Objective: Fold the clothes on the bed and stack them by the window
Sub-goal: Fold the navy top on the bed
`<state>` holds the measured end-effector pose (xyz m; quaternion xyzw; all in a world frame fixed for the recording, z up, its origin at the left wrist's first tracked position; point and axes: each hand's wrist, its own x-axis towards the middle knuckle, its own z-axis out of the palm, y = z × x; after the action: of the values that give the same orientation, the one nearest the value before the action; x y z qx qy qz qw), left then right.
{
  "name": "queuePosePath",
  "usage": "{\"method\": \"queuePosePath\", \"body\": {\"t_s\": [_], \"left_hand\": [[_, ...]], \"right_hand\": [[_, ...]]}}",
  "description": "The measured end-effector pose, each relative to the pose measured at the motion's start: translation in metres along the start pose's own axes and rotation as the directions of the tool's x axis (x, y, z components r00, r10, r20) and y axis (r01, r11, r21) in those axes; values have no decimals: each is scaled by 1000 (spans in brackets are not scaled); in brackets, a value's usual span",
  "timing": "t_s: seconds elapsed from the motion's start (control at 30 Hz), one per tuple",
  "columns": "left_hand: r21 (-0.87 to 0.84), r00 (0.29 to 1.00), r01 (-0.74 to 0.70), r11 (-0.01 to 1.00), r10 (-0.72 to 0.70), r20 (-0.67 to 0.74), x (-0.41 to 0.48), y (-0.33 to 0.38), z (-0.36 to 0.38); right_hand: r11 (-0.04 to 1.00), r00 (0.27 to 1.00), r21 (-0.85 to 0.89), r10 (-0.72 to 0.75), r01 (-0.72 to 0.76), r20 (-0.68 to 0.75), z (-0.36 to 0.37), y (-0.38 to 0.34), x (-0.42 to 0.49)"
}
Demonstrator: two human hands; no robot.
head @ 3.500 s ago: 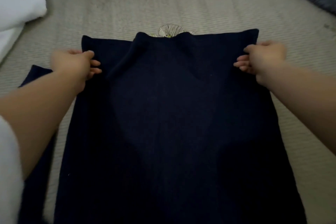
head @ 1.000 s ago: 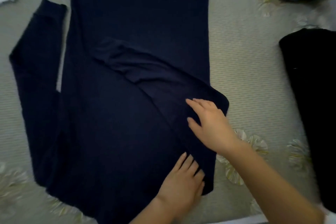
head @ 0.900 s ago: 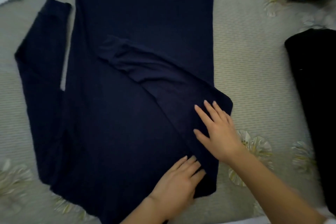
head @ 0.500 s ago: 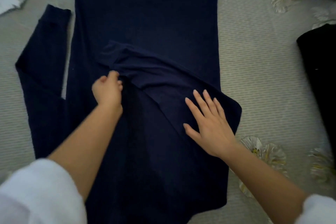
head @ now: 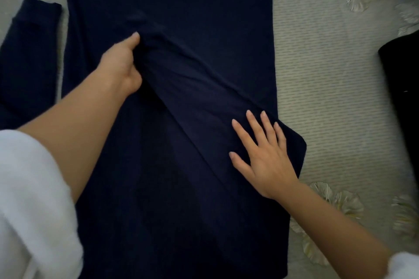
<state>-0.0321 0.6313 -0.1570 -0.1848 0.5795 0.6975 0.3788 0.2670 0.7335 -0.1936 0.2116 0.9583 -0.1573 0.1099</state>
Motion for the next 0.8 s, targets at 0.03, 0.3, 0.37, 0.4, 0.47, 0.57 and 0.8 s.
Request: {"method": "queuePosePath", "body": {"t_s": [0.03, 0.3, 0.37, 0.4, 0.47, 0.57, 0.8], "left_hand": [[38, 998, -2, 999, 4, -64, 4, -4, -4], [568, 876, -310, 762, 461, -141, -26, -25, -57], [604, 835, -354, 714, 532, -139, -45, -26, -92], [616, 813, -376, 692, 565, -139, -54, -25, -109], [638, 760, -406, 654, 630, -162, -73, -22, -145], [694, 661, -377, 613, 703, -262, -94, -18, -197], [576, 598, -237, 782, 585, -548, -115, -22, -294]], "right_hand": [[1000, 1000, -11, 3, -3, 6, 1, -1, 1], [998, 998, -9, -56, 55, -20, 0, -44, 7], [992, 992, -1, -129, 129, -9, 1, -69, 15], [986, 986, 4, -165, 165, -1, 2, -83, 19], [972, 971, 11, -236, 236, 23, 6, -113, 25], [940, 937, 4, -340, 341, 72, 21, -156, 31], [889, 880, -27, -447, 457, 160, 52, -203, 40]]}}
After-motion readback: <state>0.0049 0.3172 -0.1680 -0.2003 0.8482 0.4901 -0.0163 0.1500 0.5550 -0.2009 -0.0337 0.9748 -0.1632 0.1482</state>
